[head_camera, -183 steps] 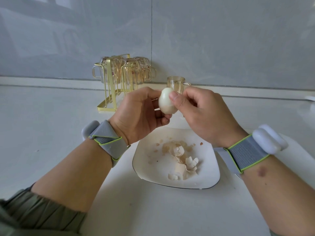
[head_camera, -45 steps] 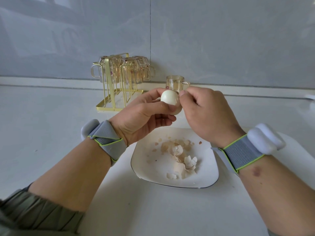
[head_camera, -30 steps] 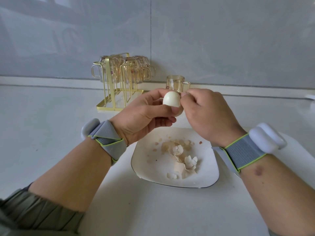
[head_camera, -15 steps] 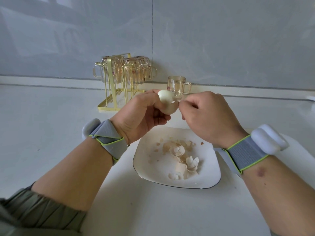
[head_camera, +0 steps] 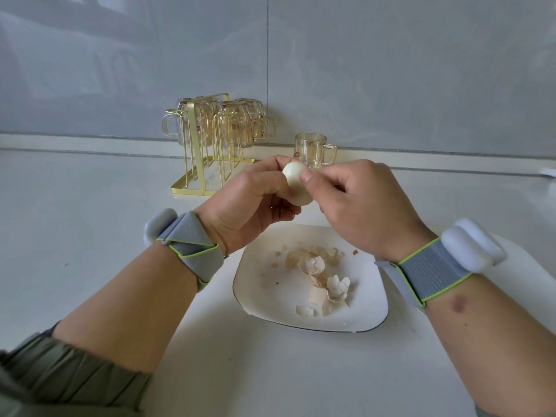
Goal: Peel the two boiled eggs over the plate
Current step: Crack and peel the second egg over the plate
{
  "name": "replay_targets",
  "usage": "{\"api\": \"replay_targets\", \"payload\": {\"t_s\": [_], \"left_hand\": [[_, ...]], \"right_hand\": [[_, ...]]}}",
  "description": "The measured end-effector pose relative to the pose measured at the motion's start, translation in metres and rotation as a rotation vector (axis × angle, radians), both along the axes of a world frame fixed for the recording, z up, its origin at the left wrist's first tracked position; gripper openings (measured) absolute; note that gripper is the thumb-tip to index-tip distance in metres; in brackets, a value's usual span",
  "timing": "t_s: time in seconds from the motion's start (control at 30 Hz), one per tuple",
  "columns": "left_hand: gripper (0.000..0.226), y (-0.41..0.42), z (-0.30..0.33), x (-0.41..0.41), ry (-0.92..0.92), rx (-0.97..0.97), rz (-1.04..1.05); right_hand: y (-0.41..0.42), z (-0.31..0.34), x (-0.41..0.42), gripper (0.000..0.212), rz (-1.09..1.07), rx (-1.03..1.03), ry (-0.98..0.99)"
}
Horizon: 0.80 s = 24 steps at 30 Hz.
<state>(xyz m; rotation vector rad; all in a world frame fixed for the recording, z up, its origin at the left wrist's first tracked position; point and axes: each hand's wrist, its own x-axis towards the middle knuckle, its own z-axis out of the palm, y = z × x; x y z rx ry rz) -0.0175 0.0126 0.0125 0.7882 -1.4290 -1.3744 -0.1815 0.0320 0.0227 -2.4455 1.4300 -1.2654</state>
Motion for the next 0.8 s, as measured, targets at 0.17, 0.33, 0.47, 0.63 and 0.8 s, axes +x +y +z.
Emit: {"api": "replay_targets", "payload": {"t_s": [0.17,0.33,0.47,0.63,0.8], "left_hand": [[0.035,-0.001,0.0001,0.001,0.023,0.005,-0.002],[0.035,-0.0013,0.0003,0.0017,0.033,0.008,-0.008],[0.038,-0.0011,-0.0002,0.0007,0.04,0.004,-0.013],[0.043,-0.0008,-0.0009,0.0002,0.044,0.001,-0.017],[0.041,-0.0009,0.0001,0.0006,0.056,0.016,0.001]], "right_hand": [[-0.0007,0.0,-0.002,0.046,0.007,0.016,-0.004],[-0.0033,-0.0012,-0.0019,0.043,0.006,0.007,-0.012],[-0.0042,-0.0018,-0.0014,0.04,0.009,-0.012,-0.017],[-0.0057,-0.0031,-0.0013,0.036,0.012,-0.016,-0.023],[-0.0092,-0.0031,-0.004,0.035,-0.033,-0.028,-0.04]]}}
